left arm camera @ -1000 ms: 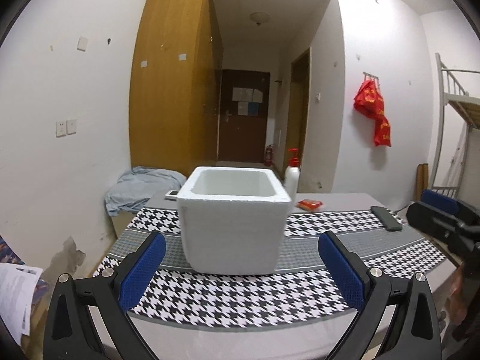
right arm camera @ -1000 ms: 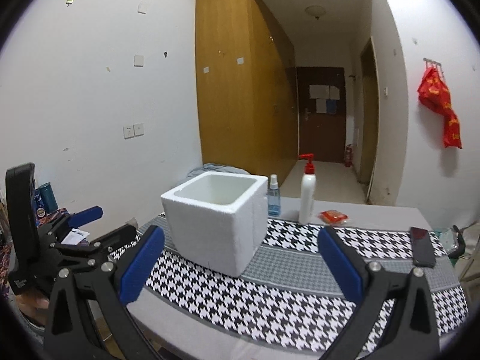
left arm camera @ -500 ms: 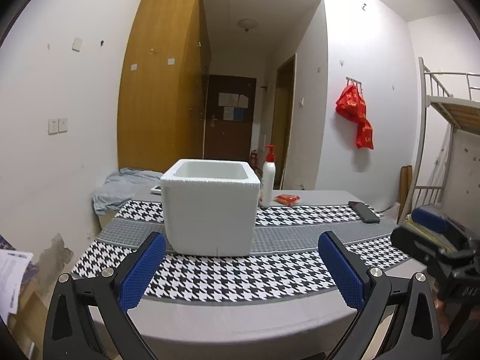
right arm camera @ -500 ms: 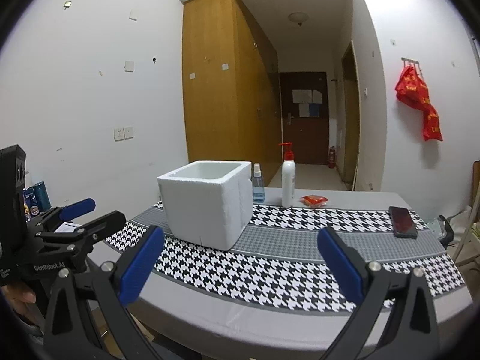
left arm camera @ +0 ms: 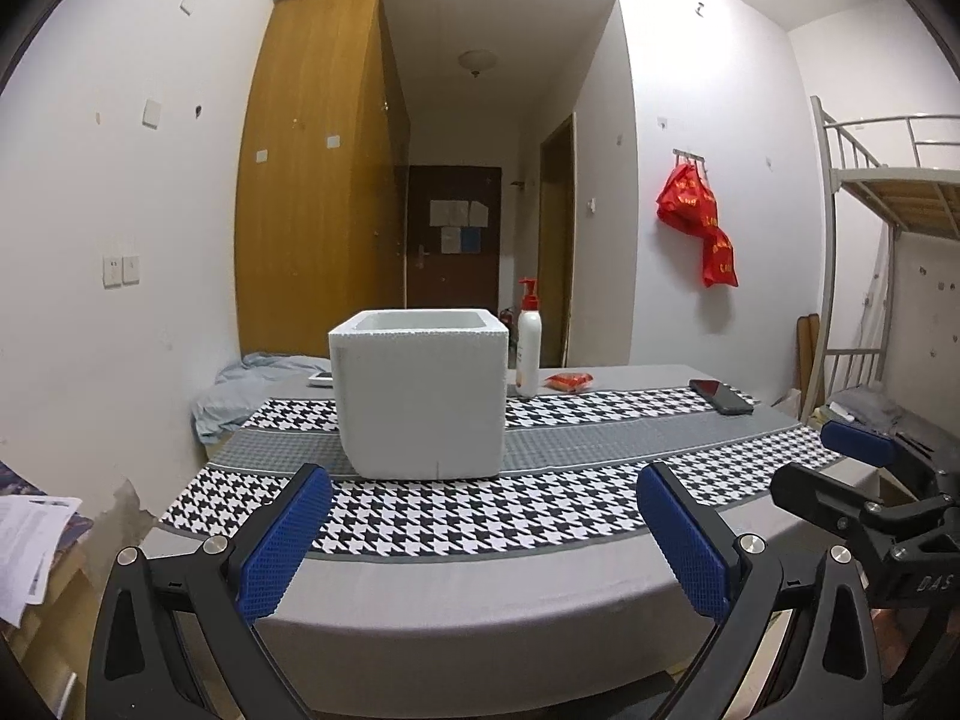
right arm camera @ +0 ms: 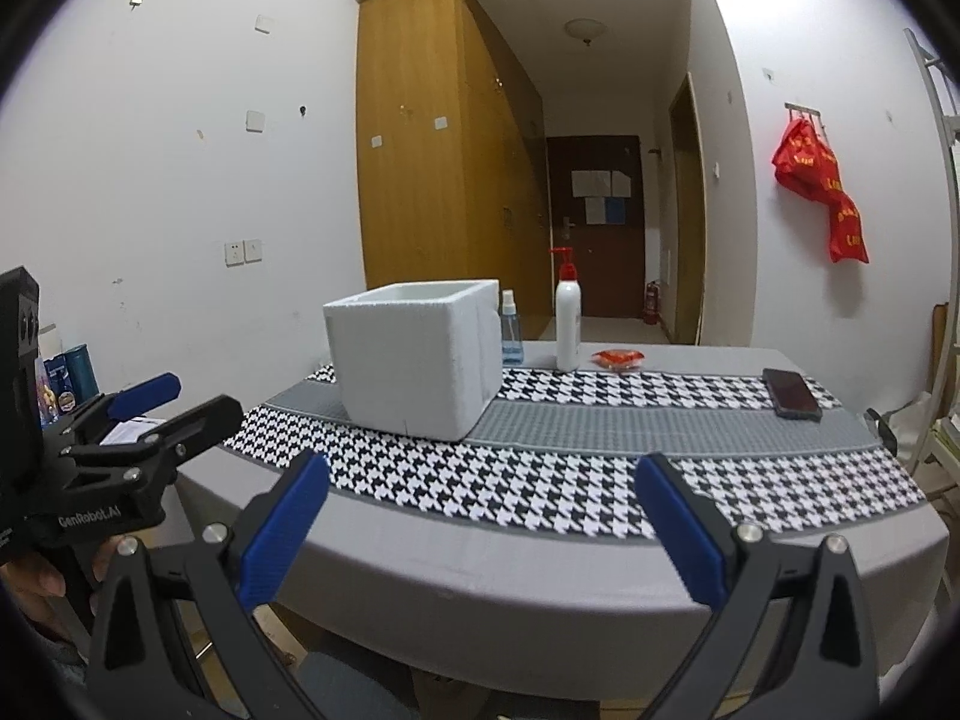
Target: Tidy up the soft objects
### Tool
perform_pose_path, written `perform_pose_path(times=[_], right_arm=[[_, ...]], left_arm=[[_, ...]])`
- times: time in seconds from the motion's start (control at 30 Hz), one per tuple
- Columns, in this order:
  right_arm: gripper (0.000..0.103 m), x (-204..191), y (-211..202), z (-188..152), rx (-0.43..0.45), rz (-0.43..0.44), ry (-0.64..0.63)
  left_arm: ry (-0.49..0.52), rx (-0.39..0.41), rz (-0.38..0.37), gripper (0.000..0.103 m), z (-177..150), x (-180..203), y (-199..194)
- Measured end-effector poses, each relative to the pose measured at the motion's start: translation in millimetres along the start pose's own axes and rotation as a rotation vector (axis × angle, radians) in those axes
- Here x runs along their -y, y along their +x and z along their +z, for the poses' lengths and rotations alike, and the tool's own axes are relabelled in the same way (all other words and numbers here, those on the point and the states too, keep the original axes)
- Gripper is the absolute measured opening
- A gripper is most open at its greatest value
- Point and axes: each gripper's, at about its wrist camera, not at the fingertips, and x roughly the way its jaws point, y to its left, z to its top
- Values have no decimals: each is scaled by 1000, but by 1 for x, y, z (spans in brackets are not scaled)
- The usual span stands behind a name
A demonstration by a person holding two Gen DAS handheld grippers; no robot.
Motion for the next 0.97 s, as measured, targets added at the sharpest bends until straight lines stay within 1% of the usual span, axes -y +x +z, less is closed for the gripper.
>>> perform_pose_path(times=[0.23, 0.4, 0.97], right_arm=[[103, -2, 0, -4, -6, -2, 0], [103, -2, -1, -5, -6, -2, -2], [103, 0, -4, -7, -5, -6, 8]], left_arm=[[17, 5, 14, 102, -2, 1, -1], [25, -9, 8, 102, -6, 1, 1], [26, -7, -4, 102, -9, 1, -3]])
